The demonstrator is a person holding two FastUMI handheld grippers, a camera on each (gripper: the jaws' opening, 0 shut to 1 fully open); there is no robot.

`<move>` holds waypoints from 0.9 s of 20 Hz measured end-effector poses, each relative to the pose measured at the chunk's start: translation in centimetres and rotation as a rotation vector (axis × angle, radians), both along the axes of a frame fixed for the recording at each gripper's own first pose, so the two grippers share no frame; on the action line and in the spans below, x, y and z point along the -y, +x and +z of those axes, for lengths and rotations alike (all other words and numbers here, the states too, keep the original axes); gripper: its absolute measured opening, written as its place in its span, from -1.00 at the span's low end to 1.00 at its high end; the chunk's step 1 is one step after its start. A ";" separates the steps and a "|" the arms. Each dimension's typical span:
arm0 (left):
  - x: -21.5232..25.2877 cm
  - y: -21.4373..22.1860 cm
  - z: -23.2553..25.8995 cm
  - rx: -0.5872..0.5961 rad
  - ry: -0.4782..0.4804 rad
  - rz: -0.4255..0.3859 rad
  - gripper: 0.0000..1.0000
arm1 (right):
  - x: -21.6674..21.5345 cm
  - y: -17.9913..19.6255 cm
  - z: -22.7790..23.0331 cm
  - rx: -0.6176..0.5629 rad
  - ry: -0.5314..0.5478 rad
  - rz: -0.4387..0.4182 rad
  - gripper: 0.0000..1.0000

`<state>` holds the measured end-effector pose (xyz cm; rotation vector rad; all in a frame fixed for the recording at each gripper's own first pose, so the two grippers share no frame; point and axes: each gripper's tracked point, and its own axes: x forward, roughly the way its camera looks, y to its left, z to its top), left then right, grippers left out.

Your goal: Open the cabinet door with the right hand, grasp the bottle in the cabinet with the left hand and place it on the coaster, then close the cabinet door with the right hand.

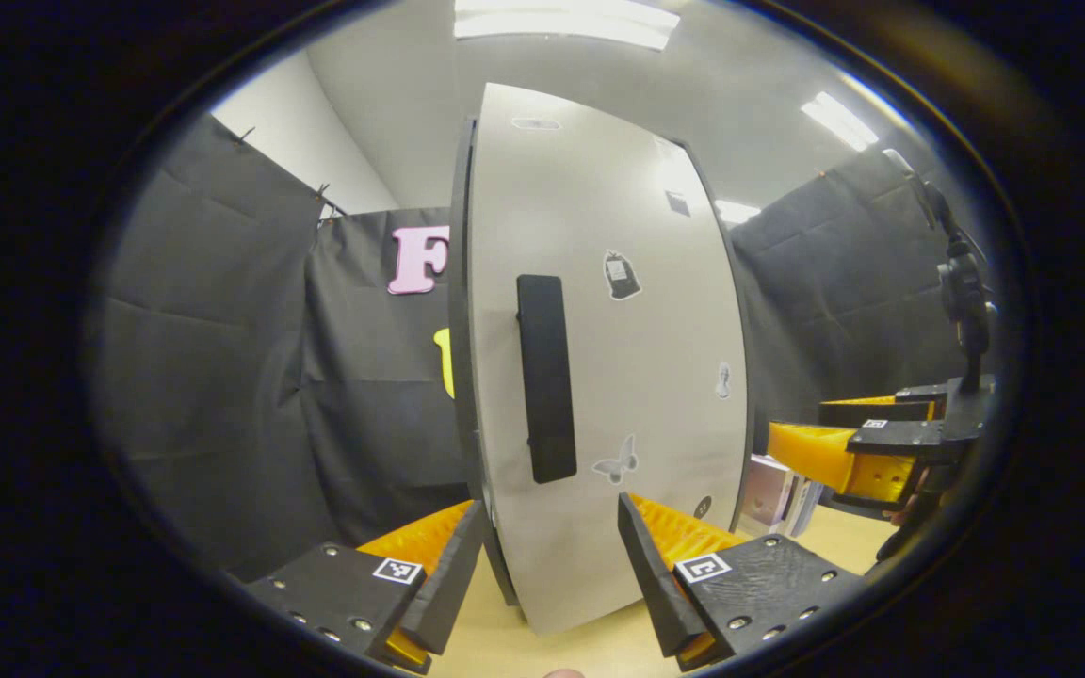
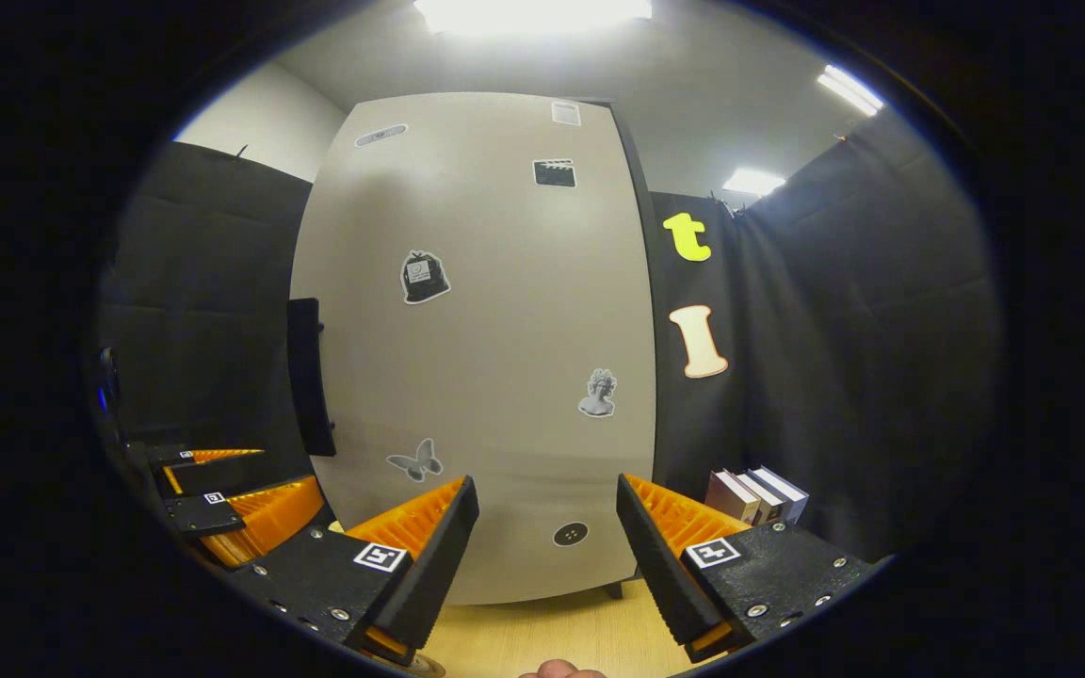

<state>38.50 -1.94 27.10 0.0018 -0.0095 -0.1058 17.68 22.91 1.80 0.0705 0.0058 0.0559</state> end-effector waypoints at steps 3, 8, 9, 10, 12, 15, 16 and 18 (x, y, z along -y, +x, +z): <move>0.3 0.2 0.7 0.012 0.005 0.008 0.73 | -0.4 0.1 0.0 -0.006 0.008 0.009 0.83; 0.9 0.8 2.2 0.043 -0.017 0.021 0.73 | -0.6 0.7 1.2 0.018 -0.013 0.029 0.83; 0.7 1.1 2.3 0.046 -0.015 0.029 0.73 | -0.6 0.7 1.1 0.017 -0.013 0.029 0.77; 0.3 1.4 2.2 0.052 -0.025 0.040 0.73 | -0.6 0.7 1.2 0.025 -0.014 0.022 0.83; 0.3 2.2 1.9 0.039 -0.050 0.060 0.63 | -0.7 0.8 1.5 0.031 0.001 0.018 0.83; 0.2 2.7 1.4 0.002 -0.080 0.092 0.58 | -1.4 0.6 1.9 0.025 0.014 0.030 0.83; 0.3 2.8 1.8 0.006 -0.086 0.093 0.63 | -1.5 0.8 2.3 0.039 0.009 0.027 0.77; 0.3 2.7 1.9 0.016 -0.095 0.094 0.63 | -1.1 0.8 2.5 0.054 -0.016 -0.001 0.84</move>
